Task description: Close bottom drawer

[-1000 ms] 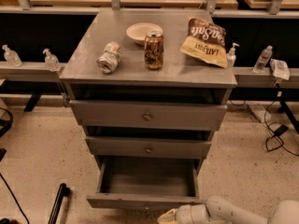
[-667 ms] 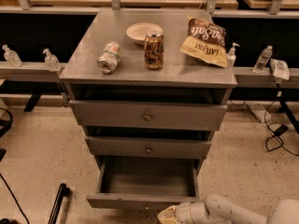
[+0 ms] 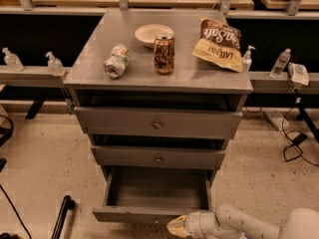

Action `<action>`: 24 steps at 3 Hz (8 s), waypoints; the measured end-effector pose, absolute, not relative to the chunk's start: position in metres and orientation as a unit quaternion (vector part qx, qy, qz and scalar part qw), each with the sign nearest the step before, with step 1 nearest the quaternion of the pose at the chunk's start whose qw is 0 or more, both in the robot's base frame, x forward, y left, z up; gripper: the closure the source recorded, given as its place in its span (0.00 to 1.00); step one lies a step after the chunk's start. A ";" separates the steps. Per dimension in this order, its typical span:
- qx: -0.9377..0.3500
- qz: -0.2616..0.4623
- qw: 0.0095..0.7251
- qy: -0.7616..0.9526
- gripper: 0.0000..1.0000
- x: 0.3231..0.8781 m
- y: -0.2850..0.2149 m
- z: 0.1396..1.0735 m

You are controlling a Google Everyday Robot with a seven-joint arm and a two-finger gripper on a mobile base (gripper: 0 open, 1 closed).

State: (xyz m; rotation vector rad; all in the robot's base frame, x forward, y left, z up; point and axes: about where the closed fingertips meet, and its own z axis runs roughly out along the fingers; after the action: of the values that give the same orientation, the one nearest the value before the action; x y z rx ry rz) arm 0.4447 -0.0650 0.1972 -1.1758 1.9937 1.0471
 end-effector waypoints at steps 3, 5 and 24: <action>-0.482 0.285 0.312 0.767 1.00 0.491 -0.042 0.173; -0.487 0.261 0.313 0.772 1.00 0.507 -0.037 0.166; -0.438 0.236 0.309 0.811 1.00 0.565 -0.078 0.128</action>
Offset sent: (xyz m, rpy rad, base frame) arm 0.0503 0.0072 -0.0221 -0.1650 -0.1401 -0.0823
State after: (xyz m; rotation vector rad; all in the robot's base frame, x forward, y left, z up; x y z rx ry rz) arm 0.5652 -0.0778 0.1277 -1.1566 2.1422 0.6249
